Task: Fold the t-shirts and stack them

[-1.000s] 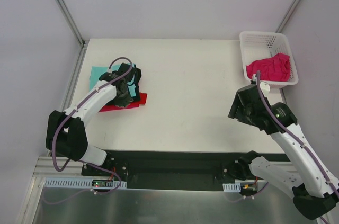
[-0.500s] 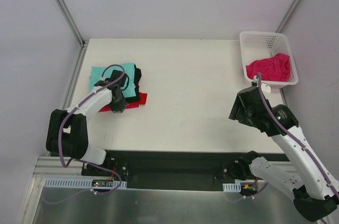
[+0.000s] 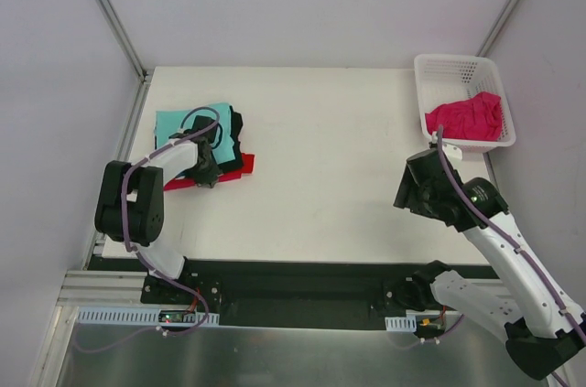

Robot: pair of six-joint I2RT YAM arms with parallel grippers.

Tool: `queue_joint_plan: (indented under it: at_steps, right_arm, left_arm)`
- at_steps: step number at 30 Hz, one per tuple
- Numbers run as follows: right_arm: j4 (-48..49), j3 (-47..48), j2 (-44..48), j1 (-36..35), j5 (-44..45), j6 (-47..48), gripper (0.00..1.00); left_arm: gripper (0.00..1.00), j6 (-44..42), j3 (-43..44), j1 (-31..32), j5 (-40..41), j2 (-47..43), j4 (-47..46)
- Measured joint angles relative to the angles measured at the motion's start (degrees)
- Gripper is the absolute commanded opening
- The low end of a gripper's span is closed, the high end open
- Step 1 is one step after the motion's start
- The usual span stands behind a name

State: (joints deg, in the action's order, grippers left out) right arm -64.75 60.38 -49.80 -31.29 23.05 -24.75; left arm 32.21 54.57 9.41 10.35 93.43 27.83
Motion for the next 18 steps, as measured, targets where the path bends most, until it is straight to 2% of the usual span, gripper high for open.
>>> queue_joint_plan:
  at_steps: [10, 18]
  right_arm:
    - [2.5, 0.2, -2.7, 0.5, -2.4, 2.3, 0.68]
    - [4.8, 0.3, -4.9, 0.5, -6.2, 4.4, 0.66]
  left_arm:
    - [0.00, -2.3, 8.9, -3.7, -1.2, 8.7, -3.5]
    - [0.00, -3.3, 18.1, -10.0, -3.9, 15.1, -3.1]
